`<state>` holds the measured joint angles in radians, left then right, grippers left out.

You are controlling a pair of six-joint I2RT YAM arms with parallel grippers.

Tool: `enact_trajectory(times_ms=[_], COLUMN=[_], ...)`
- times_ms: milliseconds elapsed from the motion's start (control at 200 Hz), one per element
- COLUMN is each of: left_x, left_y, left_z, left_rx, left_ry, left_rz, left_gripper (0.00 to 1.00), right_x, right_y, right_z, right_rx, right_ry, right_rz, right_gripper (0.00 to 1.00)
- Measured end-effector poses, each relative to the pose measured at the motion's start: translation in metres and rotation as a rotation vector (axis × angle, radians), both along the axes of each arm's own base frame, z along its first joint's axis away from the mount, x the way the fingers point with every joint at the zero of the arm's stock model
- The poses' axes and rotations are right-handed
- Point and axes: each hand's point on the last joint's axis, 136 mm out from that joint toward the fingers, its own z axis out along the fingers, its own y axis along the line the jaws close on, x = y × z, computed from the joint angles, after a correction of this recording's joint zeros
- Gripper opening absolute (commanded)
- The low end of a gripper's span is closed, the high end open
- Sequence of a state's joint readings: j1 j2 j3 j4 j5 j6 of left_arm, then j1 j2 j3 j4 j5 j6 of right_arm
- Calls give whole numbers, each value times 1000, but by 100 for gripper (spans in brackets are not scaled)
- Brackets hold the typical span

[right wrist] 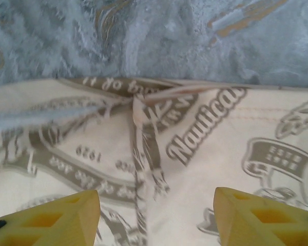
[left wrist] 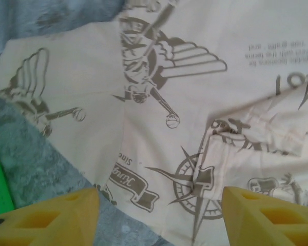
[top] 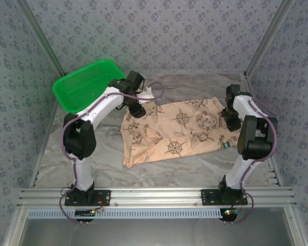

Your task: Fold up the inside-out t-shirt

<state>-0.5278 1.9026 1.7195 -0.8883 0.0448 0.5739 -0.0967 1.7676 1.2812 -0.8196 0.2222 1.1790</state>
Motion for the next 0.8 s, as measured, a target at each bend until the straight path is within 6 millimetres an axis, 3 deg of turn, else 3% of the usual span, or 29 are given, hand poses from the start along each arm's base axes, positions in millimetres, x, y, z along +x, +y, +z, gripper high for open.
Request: enact_trajectory(times_ms=[125,215,320,420,500,575,720,800], left_x=[-40,-84,-134,-169,-178,-182,-178,-184], left_y=[-3,-13,-30,-29,-13,8,21,36], left_z=[25,25,-14,-72,-108,-130,-131,-130], left_rx=[-224,-389,-439,-342,-255,-191,-201,-197], left_ry=[86,229,425,570,612,607,551,508], left_rz=[233,372,502,627,750,846,921,947], left_gripper=[55,55,55,44,47,46,46,48], right_x=[-15,-21,-35,-53,-69,-70,-87,-112], right_y=[26,68,117,136,132,131,129,128], right_z=[21,23,1,-30,-54,-54,-55,-57], right_rx=[-29,-1,54,129,139,116,55,38], right_ry=[-51,-86,-61,-18,54,49,72,105], right_rz=[171,394,624,727,733,725,693,663], right_gripper=[59,54,52,49,52,52,52,52])
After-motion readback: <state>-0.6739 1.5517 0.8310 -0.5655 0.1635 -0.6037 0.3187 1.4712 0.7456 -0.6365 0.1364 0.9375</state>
